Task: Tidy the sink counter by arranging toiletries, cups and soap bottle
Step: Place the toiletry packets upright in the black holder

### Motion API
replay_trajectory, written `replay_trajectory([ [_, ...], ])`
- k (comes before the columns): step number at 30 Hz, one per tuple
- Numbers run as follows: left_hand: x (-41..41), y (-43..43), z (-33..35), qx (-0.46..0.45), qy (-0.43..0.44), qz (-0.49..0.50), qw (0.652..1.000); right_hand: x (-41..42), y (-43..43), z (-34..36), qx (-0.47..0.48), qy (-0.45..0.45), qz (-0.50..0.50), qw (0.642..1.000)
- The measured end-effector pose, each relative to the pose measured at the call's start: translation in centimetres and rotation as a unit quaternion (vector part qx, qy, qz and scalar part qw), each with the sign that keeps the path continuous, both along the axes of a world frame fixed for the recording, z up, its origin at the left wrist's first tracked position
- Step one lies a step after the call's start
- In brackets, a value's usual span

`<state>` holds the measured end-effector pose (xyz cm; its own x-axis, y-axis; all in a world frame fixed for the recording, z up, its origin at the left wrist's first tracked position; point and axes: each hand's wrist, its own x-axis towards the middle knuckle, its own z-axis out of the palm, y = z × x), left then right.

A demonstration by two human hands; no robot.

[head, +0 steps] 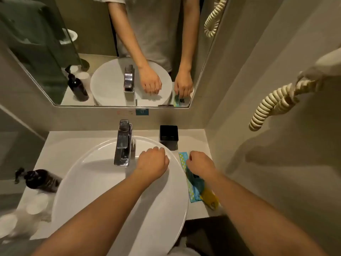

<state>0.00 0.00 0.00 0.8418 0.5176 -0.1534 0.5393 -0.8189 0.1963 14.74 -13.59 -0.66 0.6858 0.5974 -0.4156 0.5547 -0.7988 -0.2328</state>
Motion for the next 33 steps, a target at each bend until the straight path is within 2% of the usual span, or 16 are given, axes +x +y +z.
replay_trajectory([
  [6, 1.9, 0.9, -2.2, 0.019, 0.019, 0.033, 0.999, 1.7, 0.7, -3.1, -0.040, 0.036, -0.017, 0.998],
  [14, 1.4, 0.7, -5.3, 0.046, 0.002, 0.091, 0.995, 2.3, 1.4, -5.1, -0.012, 0.043, -0.083, 0.996],
  [21, 0.8, 0.8, -6.3, 0.031, -0.026, 0.097, 0.994, 1.9, 1.4, -6.2, 0.023, 0.072, -0.149, 0.986],
  [29, 0.4, 0.5, -6.6, 0.004, -0.038, 0.111, 0.993, 1.4, 1.6, -6.4, 0.018, 0.014, -0.125, 0.992],
  [33, 0.4, 0.5, -6.6, -0.005, -0.033, 0.113, 0.993, 1.3, 1.9, -6.8, 0.014, 0.025, -0.123, 0.992],
])
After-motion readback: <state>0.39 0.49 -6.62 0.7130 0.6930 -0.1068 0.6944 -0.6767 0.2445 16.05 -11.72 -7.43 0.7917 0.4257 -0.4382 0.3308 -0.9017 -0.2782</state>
